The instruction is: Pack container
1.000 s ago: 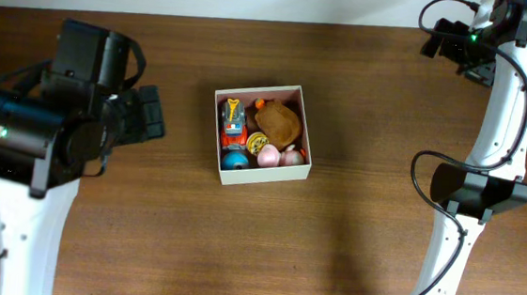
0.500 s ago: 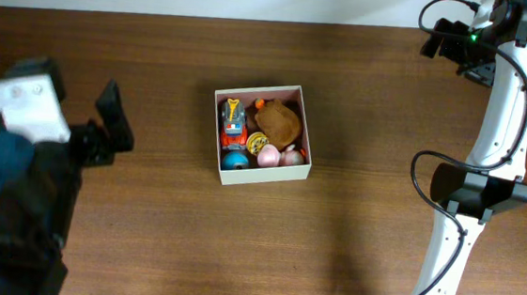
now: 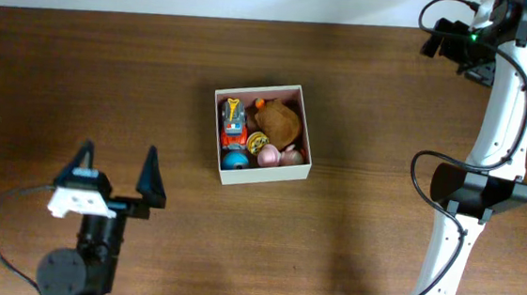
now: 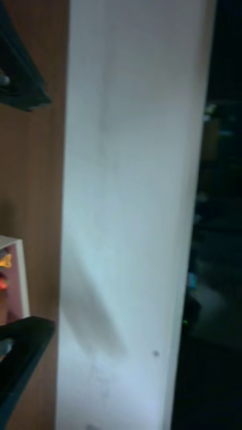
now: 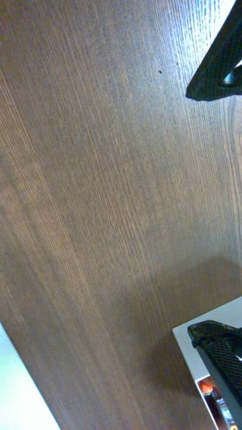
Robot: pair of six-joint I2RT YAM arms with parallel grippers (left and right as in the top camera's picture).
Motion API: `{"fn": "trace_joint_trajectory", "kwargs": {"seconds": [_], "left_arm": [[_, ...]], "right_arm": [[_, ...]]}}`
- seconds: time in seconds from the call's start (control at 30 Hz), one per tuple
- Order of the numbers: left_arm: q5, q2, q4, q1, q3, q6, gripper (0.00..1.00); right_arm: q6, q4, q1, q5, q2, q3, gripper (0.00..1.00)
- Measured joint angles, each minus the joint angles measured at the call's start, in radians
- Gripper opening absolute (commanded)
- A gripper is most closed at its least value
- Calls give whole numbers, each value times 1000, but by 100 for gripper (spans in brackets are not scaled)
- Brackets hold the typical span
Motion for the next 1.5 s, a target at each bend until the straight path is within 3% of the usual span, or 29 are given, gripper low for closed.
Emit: {"fn": "trace_joint_trajectory", "kwargs": {"seconds": [0.17, 0.6, 0.83, 1.5], "left_arm": [[26, -96, 66, 6, -162, 2, 100], [42, -307, 13, 17, -363, 3, 100], [42, -317, -149, 17, -379, 3, 100], [41, -317, -148, 17, -379, 3, 100]], "right_arm": [[0, 0, 0, 0, 0, 0, 99], [0, 0, 0, 0, 0, 0, 99], [0, 0, 0, 0, 0, 0, 99], [0, 0, 0, 0, 0, 0, 99]]}}
